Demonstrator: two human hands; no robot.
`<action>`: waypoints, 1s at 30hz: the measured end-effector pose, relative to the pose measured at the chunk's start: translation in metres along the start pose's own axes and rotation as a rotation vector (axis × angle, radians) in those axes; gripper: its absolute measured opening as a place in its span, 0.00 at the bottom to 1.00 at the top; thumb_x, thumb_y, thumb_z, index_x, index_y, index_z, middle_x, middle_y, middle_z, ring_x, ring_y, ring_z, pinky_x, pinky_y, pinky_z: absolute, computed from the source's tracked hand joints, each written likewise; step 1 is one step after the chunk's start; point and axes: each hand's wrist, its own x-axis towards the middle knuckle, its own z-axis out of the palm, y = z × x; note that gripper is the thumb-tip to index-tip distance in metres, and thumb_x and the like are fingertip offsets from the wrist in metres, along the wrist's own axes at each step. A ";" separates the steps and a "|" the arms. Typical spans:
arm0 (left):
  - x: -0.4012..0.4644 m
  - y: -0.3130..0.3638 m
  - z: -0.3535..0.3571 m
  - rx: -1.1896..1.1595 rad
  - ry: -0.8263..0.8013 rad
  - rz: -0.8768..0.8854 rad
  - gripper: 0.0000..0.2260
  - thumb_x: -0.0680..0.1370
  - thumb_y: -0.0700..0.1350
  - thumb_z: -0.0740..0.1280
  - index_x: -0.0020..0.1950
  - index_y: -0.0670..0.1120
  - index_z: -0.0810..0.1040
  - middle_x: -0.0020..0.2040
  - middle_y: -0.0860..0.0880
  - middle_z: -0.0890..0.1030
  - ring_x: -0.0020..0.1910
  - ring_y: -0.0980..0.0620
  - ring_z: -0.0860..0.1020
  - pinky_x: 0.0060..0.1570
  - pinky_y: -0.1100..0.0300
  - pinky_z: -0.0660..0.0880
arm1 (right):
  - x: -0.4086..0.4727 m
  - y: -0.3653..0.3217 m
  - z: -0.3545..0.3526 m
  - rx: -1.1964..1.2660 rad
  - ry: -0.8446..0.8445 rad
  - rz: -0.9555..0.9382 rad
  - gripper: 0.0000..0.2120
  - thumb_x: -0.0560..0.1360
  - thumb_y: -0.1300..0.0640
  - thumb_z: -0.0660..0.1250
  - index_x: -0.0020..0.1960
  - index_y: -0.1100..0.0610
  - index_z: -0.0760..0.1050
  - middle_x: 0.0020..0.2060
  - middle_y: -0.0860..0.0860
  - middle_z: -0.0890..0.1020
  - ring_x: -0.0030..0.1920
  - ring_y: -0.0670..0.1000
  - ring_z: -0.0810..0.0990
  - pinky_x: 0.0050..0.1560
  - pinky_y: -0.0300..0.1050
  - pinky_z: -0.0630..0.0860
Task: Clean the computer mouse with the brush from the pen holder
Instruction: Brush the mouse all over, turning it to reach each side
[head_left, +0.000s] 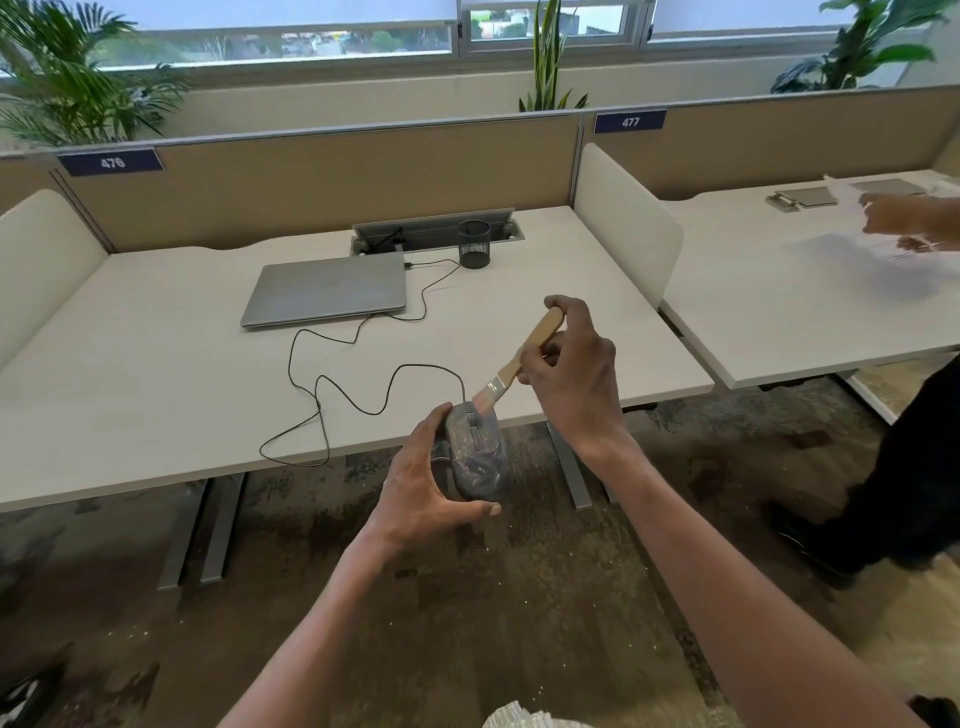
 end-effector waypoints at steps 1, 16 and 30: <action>0.001 0.001 0.000 0.000 0.000 -0.001 0.55 0.58 0.64 0.80 0.78 0.50 0.58 0.73 0.51 0.69 0.68 0.55 0.72 0.67 0.56 0.74 | -0.001 -0.001 0.002 0.000 -0.002 -0.003 0.26 0.77 0.64 0.71 0.71 0.60 0.66 0.49 0.58 0.84 0.44 0.53 0.87 0.43 0.34 0.82; 0.001 0.004 0.000 0.032 0.002 0.007 0.53 0.60 0.57 0.83 0.78 0.49 0.57 0.73 0.50 0.69 0.67 0.57 0.71 0.64 0.69 0.69 | -0.013 -0.011 -0.001 -0.119 -0.285 -0.249 0.19 0.80 0.63 0.65 0.68 0.51 0.65 0.40 0.54 0.81 0.34 0.48 0.80 0.34 0.39 0.77; -0.005 0.009 0.002 0.027 0.023 0.005 0.54 0.60 0.55 0.84 0.79 0.46 0.58 0.74 0.47 0.68 0.67 0.55 0.70 0.53 0.86 0.63 | -0.020 -0.014 -0.008 -0.121 -0.208 -0.179 0.24 0.79 0.63 0.68 0.71 0.55 0.65 0.43 0.56 0.84 0.39 0.51 0.85 0.42 0.47 0.85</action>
